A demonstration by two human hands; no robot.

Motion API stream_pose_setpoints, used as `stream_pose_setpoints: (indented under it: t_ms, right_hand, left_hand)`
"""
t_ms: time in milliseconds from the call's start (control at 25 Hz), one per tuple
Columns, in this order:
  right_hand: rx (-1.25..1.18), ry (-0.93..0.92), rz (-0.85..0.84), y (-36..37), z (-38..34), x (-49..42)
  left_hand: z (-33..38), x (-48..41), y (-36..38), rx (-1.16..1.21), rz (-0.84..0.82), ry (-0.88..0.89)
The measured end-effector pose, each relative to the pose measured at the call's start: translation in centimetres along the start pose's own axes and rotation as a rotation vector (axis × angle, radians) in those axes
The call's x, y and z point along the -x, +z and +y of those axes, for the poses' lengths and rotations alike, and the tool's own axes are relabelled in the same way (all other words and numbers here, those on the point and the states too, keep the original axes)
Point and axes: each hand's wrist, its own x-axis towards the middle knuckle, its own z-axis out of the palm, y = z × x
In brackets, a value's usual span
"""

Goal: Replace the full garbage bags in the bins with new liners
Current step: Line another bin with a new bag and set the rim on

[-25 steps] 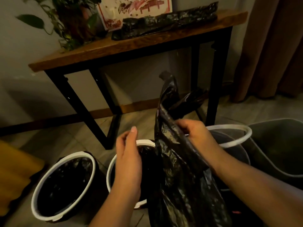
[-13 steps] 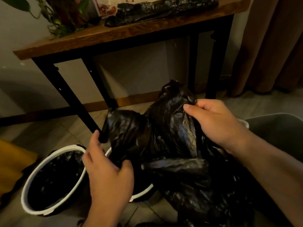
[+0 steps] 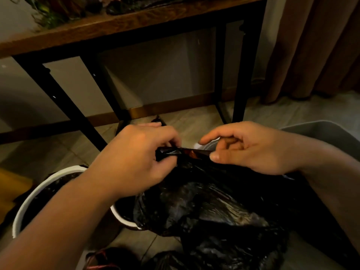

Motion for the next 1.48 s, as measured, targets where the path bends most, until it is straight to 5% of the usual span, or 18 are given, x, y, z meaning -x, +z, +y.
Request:
stream_pose_setpoints:
  t_ms: [200, 360, 520, 680, 880, 1040, 1320, 1480]
  right_hand:
    - [0.236, 0.033, 0.129, -1.5, 0.7, 1.4]
    - [0.201, -0.094, 0.390, -0.9, 0.5, 0.9]
    - [0.403, -0.136, 0.309, 0.7, -2.4, 0.5]
    - [0.565, -0.120, 0.242, 0.2, -8.0, 0.5]
    - [1.062, 0.195, 0.331, 0.7, -12.2, 2.4]
    - [0.786, 0.089, 0.592, 2.4, -12.0, 3.9]
    - [0.405, -0.066, 0.500, 2.5, -11.4, 7.6]
    - [0.216, -0.108, 0.360, 3.4, -11.9, 7.6]
  left_hand:
    - [0.3, 1.8, 1.4, 0.072, 0.085, -0.075]
    - [0.5, 2.9, 2.2, 0.301, -0.132, -0.090]
    - [0.4, 2.8, 2.5, -0.164, -0.008, -0.049]
    - [-0.5, 2.1, 1.9, -0.308, -0.219, -0.163]
    - [-1.7, 5.3, -2.8, 0.021, 0.062, -0.244]
    - [-3.5, 6.3, -5.0, -0.072, 0.137, -0.317]
    - [-3.9, 8.1, -2.9, 0.024, 0.309, -0.425]
    - [-2.7, 7.8, -1.5, 0.026, 0.248, -0.519]
